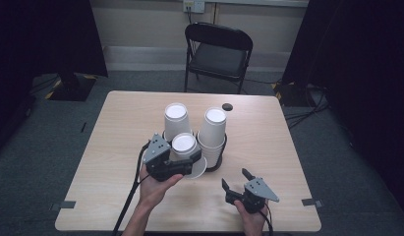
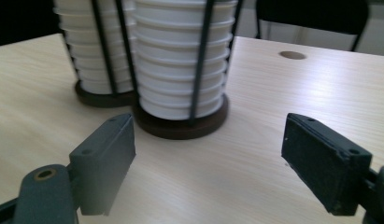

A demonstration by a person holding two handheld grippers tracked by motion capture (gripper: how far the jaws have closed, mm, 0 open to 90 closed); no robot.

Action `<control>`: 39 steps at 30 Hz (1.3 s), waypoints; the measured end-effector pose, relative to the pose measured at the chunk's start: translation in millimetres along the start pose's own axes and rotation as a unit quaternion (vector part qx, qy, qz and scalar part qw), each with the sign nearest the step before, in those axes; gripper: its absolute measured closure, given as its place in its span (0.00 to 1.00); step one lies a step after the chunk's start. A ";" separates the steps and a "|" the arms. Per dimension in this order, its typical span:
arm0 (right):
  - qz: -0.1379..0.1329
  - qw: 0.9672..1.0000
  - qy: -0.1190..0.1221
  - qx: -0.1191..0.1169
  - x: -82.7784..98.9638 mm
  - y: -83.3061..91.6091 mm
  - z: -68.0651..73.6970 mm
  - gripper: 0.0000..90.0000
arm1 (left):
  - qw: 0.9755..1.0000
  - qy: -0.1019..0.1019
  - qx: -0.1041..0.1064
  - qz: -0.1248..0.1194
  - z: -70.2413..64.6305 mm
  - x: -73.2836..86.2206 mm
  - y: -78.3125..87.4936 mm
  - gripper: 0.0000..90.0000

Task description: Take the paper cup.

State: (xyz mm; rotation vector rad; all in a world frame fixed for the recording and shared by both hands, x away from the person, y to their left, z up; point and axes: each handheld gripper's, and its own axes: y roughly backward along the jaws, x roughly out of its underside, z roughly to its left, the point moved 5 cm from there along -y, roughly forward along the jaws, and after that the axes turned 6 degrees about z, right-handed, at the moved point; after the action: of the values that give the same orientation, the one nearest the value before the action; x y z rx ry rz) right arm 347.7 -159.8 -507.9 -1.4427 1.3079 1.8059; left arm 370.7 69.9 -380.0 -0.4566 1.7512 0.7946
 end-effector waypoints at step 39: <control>-0.092 0.977 0.068 -0.182 -17.0 6.1 78.2 0.62 | 0.988 0.145 0.060 -0.009 4.9 51.3 25.1 0.24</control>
State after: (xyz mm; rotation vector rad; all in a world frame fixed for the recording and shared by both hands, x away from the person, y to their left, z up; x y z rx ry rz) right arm 311.8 -90.1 -490.9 -1.8425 0.8953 1.9173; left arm 341.2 95.2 -422.1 -0.5262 2.0486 0.6270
